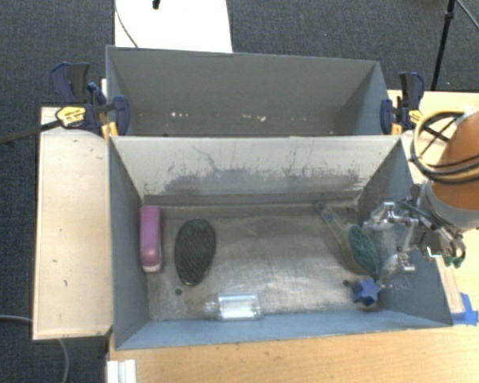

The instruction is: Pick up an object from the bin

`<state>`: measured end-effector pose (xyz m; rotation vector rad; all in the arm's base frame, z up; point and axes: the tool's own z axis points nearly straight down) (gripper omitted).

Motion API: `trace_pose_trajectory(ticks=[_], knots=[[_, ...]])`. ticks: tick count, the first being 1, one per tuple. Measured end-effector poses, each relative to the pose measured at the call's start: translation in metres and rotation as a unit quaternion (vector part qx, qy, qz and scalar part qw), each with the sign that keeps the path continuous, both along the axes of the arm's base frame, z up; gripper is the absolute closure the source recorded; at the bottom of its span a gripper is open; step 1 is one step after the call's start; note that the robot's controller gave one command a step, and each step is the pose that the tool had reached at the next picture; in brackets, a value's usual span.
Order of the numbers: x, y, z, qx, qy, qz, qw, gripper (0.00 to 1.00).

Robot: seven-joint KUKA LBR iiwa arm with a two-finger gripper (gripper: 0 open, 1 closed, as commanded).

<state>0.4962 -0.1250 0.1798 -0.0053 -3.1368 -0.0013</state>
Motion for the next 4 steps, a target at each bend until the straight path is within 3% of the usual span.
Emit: trace_pose_trajectory(ticks=[1,2,3,4], knots=[[0.016,-0.014,-0.082,-0.001,-0.0097,0.162,0.9867,0.0],[0.018,-0.01,-0.084,0.001,-0.0153,0.166,0.986,1.0],[0.014,0.001,0.03,-0.002,-0.007,0.236,0.9717,1.0],[0.013,0.001,0.026,0.0,-0.0038,0.235,0.972,0.0]])
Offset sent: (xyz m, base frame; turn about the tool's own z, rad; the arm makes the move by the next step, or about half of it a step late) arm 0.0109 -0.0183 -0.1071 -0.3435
